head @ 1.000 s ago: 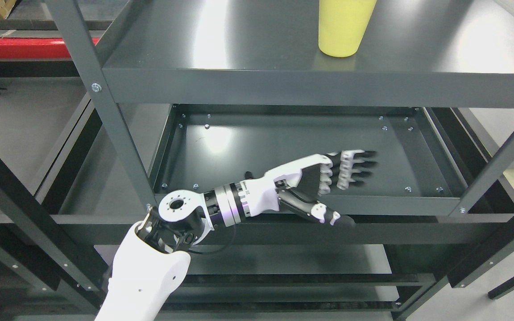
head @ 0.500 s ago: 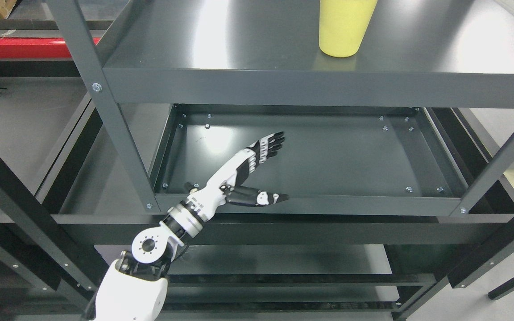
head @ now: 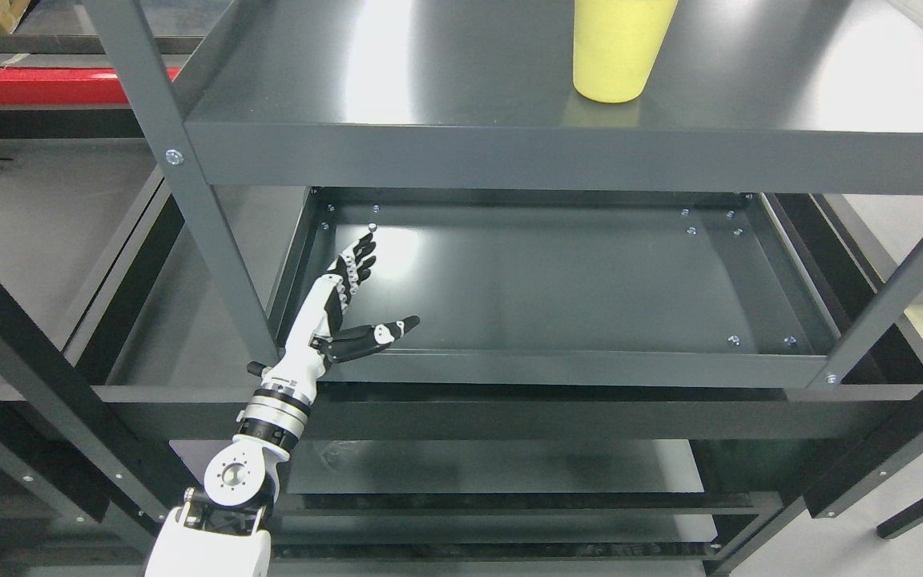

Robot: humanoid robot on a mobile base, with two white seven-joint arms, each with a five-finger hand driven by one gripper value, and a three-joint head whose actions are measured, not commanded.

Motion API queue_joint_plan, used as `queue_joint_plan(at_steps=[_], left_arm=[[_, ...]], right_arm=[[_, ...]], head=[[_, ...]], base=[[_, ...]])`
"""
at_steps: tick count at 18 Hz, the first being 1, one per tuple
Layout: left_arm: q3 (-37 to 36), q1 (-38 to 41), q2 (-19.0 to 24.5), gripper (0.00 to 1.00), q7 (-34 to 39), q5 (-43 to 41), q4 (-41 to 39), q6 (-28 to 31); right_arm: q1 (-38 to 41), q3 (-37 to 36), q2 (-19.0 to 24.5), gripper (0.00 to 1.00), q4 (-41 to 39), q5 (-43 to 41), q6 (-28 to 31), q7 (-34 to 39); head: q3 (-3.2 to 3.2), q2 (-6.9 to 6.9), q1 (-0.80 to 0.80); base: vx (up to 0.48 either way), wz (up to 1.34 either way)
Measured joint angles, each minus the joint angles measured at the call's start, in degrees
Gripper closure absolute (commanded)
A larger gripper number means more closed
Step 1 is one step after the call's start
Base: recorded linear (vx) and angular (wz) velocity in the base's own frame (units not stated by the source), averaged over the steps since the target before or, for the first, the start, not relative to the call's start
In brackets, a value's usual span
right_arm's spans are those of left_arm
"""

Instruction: Place yellow IKEA cup on middle right shelf

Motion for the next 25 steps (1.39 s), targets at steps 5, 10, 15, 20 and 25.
queue_joint_plan(at_steps=[5,10,15,20,25], left_arm=[[-3.30,0.36,-0.12,0.01,13.43,-0.23,-0.98,-0.09],[-8.27,0.41,-0.21,0.06,17.19,-0.33,-1.69,-2.66],[-11.34,0.25,-0.26,0.01,13.54,-0.37,-3.26,-0.93],[-12.41,0.18,-0.29,0.01,10.42,-0.38,-6.39,9.06],[-11.53,0.15,-0.30,0.01,2.51,-0.39,-9.05,11.12]], right_arm=[[0.00,0.00,0.00,0.01,0.00,0.00,0.00,0.00],[0.00,0.00,0.00,0.01,0.00,0.00,0.00,0.00],[0.00,0.00,0.00,0.01,0.00,0.00,0.00,0.00],[0.00,0.00,0.00,0.01,0.00,0.00,0.00,0.00],[0.00,0.00,0.00,0.01,0.00,0.00,0.00,0.00]], head=[[0.00,0.00,0.00],[0.00,0.00,0.00],[0.00,0.00,0.00],[0.00,0.00,0.00],[0.00,0.00,0.00]], base=[[0.000,0.00],[0.000,0.00],[0.000,0.00],[0.000,0.00],[0.000,0.00]])
